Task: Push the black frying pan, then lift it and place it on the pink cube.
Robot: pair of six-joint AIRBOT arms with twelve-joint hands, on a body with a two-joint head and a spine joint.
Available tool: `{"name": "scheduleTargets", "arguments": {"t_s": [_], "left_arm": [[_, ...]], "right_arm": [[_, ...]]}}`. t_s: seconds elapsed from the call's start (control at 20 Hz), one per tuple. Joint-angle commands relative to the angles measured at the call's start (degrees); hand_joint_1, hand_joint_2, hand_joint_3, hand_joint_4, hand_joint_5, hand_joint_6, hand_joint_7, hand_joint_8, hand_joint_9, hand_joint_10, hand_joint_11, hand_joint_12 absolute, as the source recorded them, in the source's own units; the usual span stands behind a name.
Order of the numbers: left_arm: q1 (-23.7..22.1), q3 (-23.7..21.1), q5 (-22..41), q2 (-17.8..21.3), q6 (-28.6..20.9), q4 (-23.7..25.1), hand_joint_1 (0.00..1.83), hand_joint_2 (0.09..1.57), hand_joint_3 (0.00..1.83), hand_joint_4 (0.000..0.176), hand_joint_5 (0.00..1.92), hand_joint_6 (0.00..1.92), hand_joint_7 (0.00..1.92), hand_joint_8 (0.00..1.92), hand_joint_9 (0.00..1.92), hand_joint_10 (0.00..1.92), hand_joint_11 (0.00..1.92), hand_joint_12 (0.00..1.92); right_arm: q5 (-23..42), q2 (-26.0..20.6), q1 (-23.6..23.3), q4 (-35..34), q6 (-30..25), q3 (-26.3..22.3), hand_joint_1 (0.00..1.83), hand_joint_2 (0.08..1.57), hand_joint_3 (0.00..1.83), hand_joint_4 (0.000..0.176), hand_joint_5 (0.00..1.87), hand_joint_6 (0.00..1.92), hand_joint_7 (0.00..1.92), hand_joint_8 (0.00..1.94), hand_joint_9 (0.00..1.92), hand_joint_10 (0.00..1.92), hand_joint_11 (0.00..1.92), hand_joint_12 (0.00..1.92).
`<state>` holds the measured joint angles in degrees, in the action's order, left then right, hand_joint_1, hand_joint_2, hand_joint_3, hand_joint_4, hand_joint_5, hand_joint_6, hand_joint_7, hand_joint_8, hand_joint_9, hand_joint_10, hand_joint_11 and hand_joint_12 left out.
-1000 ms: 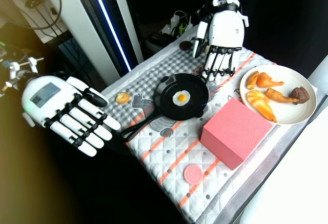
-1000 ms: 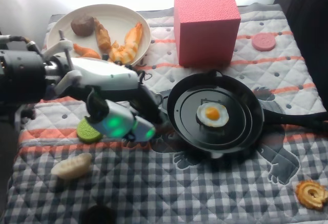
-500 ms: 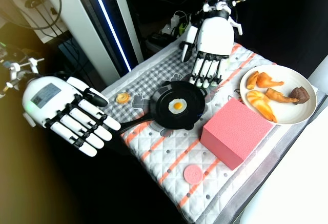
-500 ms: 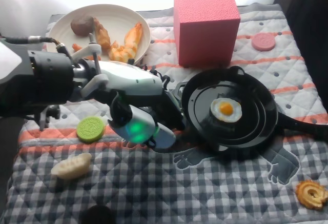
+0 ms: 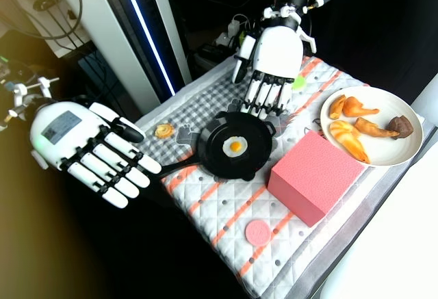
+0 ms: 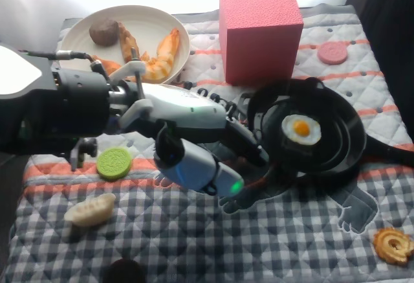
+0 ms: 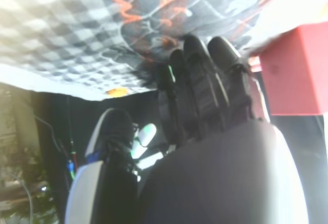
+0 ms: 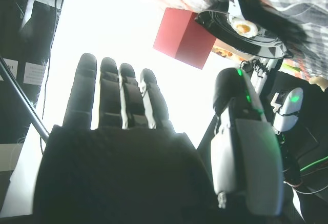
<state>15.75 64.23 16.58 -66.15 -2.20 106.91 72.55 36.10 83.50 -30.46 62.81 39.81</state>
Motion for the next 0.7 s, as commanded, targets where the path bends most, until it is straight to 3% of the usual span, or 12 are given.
{"name": "scheduleTargets", "arguments": {"t_s": [0.0,0.05,0.1,0.15,0.2,0.3,0.45,0.5,0.55,0.65], "left_arm": [[-1.0,-0.1,0.6,-0.2,0.2,-2.0,0.31,1.37,0.0,0.009,0.59,0.08,0.55,0.04,0.48,0.05,0.0,1.08],[-1.0,-0.1,1.0,-0.4,0.7,-2.6,0.28,1.37,0.0,0.017,0.61,0.08,0.56,0.03,0.47,0.04,0.0,1.01],[-1.0,-0.1,1.4,-0.6,1.7,-3.6,0.21,1.38,0.01,0.015,0.57,0.06,0.53,0.01,0.42,0.01,0.0,0.9],[-1.0,-0.1,1.9,-0.9,1.9,-4.1,0.23,1.38,0.0,0.0,0.58,0.06,0.57,0.02,0.43,0.02,0.0,0.9],[-1.0,-0.1,2.2,-1.1,2.7,-4.9,0.22,1.38,0.0,0.0,0.58,0.06,0.58,0.02,0.44,0.02,0.0,0.88],[-1.0,-0.1,3.0,-1.7,4.3,-6.5,0.23,1.38,0.0,0.0,0.65,0.08,0.66,0.04,0.55,0.06,0.0,1.01],[-0.9,0.4,3.7,-2.9,5.8,-8.4,0.16,1.37,0.0,0.014,0.59,0.05,0.63,0.01,0.53,0.06,0.0,1.1],[-0.9,0.6,3.8,-3.3,5.9,-8.6,0.2,1.36,0.0,0.014,0.59,0.04,0.63,0.01,0.54,0.06,0.0,1.11],[-0.9,0.8,3.9,-3.7,6.0,-8.8,0.27,1.34,0.0,0.0,0.62,0.03,0.62,0.0,0.51,0.04,0.0,1.07],[-0.7,0.9,4.2,-4.3,7.0,-10.0,0.36,1.3,0.0,0.0,0.62,0.02,0.56,0.0,0.46,0.01,0.0,0.99]], "right_arm": [[6.8,-0.1,-0.2,-0.2,-0.3,0.3,0.35,1.26,0.0,0.033,0.0,0.0,0.0,0.0,0.0,0.0,0.0,0.24],[6.8,-0.1,-0.2,-0.2,-0.3,0.3,0.35,1.26,0.0,0.032,0.0,0.0,0.0,0.0,0.0,0.0,0.0,0.24],[6.8,-0.1,-0.2,-0.1,-0.3,0.3,0.35,1.26,0.0,0.024,0.0,0.0,0.0,0.0,0.0,0.0,0.0,0.24],[6.8,-0.1,-0.2,-0.1,-0.3,0.3,0.33,1.26,0.0,0.024,0.0,0.0,0.0,0.0,0.0,0.0,0.0,0.25],[6.8,-0.1,-0.2,-0.1,-0.4,0.3,0.34,1.26,0.0,0.023,0.0,0.0,0.0,0.0,0.0,0.0,0.0,0.2],[6.8,-0.1,-0.2,-0.1,-0.4,0.3,0.34,1.26,0.0,0.026,0.0,0.0,0.0,0.0,0.0,0.0,0.0,0.01],[6.8,-0.1,-0.2,-0.1,-0.4,0.3,0.33,1.25,0.0,0.03,0.0,0.0,0.0,0.0,0.0,0.0,0.0,0.0],[6.8,-0.1,-0.2,-0.1,-0.4,0.3,0.33,1.25,0.0,0.024,0.0,0.0,0.0,0.0,0.0,0.0,0.0,0.0],[6.8,-0.1,-0.2,-0.1,-0.4,0.3,0.33,1.25,0.0,0.02,0.0,0.0,0.0,0.0,0.0,0.0,0.0,0.0],[6.9,-0.1,-0.2,-0.1,-0.5,0.4,0.33,1.26,0.0,0.008,0.0,0.0,0.0,0.0,0.0,0.0,0.0,0.0]]}}
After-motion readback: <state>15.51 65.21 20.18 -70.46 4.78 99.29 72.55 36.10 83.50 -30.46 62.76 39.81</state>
